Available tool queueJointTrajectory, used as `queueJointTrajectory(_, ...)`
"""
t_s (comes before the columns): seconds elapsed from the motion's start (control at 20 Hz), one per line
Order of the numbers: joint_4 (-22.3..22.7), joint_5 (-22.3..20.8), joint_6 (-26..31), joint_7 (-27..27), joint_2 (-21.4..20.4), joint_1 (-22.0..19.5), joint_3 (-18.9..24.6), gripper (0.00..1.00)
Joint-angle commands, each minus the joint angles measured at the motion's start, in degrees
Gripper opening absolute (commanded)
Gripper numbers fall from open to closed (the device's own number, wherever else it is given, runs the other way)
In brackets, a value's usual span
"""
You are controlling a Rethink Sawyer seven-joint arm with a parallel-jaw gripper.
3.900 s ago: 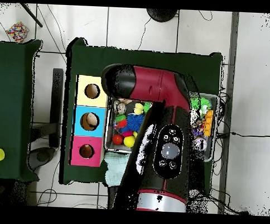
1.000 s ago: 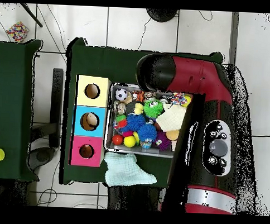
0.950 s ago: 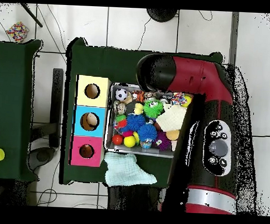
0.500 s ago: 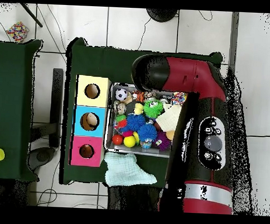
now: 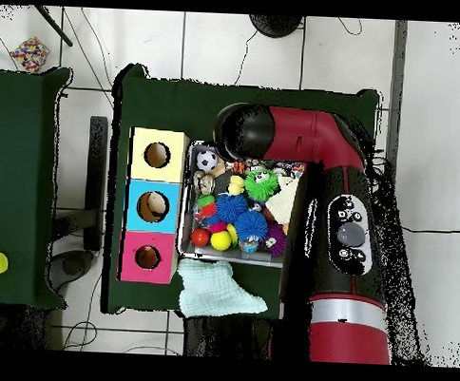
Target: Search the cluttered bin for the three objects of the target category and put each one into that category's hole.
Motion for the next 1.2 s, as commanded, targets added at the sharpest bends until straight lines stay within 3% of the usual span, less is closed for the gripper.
queueJointTrajectory(0.05, 9.17, 0.75, -4.19, -7.67, 3.14, -2.21, 6.37, 1.0)
queueJointTrajectory(0.45, 8.65, -1.75, -10.39, -4.95, 7.27, -1.74, 5.35, 1.0)
queueJointTrajectory(0.75, 9.77, -1.13, -13.53, -3.12, 8.89, -1.56, 5.17, 1.0)
queueJointTrajectory(1.2, 11.54, -1.21, -17.36, -4.15, 11.09, -2.35, 6.08, 1.0)
